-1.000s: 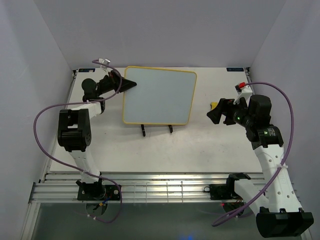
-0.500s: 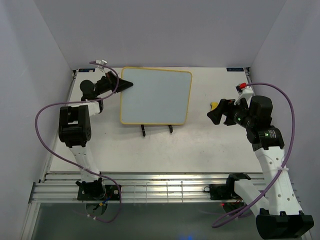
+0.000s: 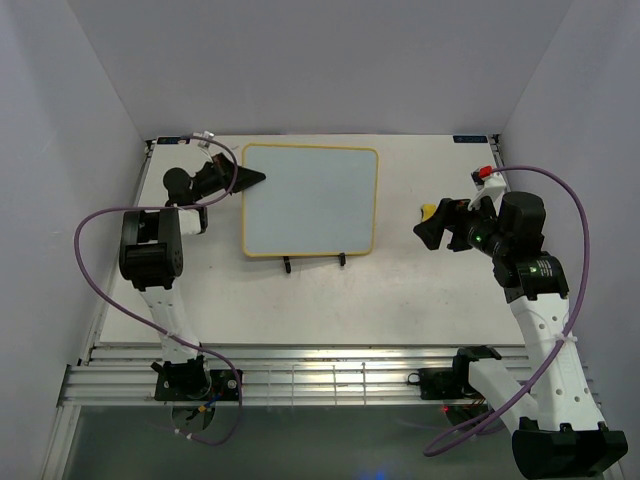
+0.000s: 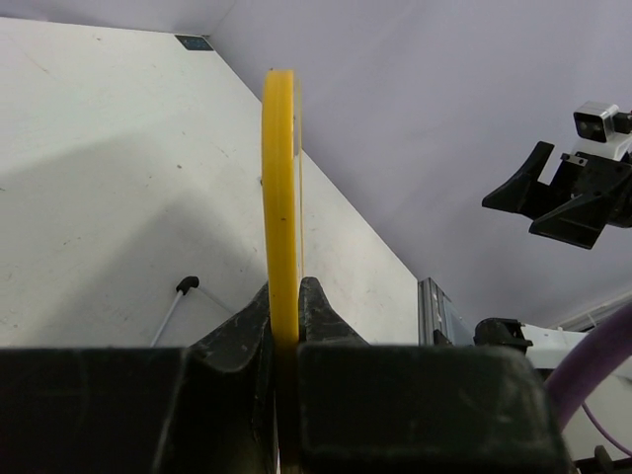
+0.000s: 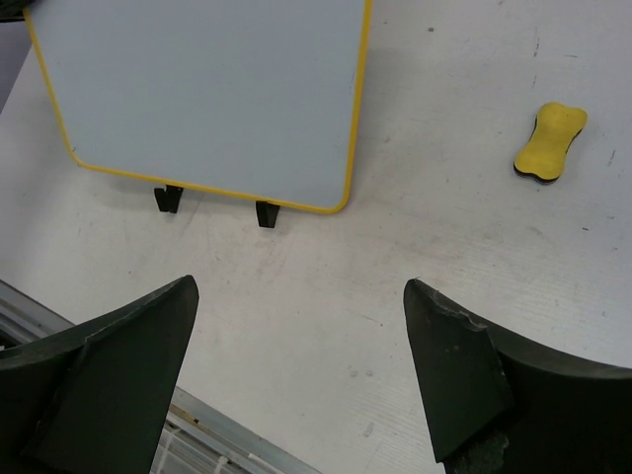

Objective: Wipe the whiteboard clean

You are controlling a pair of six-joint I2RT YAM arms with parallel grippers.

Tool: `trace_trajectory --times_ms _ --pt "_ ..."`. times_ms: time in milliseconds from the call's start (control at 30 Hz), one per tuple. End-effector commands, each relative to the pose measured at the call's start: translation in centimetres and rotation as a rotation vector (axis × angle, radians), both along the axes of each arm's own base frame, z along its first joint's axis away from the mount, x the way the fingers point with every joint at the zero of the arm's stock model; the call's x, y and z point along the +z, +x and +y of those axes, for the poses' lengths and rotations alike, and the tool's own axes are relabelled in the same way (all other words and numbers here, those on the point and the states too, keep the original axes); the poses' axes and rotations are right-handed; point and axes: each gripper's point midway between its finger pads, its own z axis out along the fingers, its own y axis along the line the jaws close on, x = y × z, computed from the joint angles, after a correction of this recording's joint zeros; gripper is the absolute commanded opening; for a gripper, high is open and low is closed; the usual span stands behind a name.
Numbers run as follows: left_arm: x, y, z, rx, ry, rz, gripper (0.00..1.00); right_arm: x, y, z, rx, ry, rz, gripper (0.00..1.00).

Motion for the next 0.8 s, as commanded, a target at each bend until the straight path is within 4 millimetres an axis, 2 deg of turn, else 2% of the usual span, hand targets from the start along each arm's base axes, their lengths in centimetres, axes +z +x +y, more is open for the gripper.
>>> trace_trajectory --times_ms 0,200,433,567,767 --pt "3.7 -0.6 0.4 0.048 0.029 -0.376 0.00 1.3 0.2 0.4 0.034 0.005 -0.067 0.90" --pt "2.5 -0.1 1.1 0.042 0.090 -0.460 0.00 1.5 0.1 0.5 0.041 0.004 -0.080 0.90" --pt "1.7 0.5 3.4 0.150 0.170 -0.603 0.00 1.9 0.1 0.6 0.051 0.006 -0.094 0.90" --pt "1.2 0.7 3.7 0.175 0.200 -0.656 0.00 2.2 -0.1 0.8 0.058 0.010 -0.107 0.90" --pt "-0.8 0.7 3.7 0.190 0.232 -0.673 0.00 2.6 -0.3 0.9 0.066 0.015 -0.124 0.90"
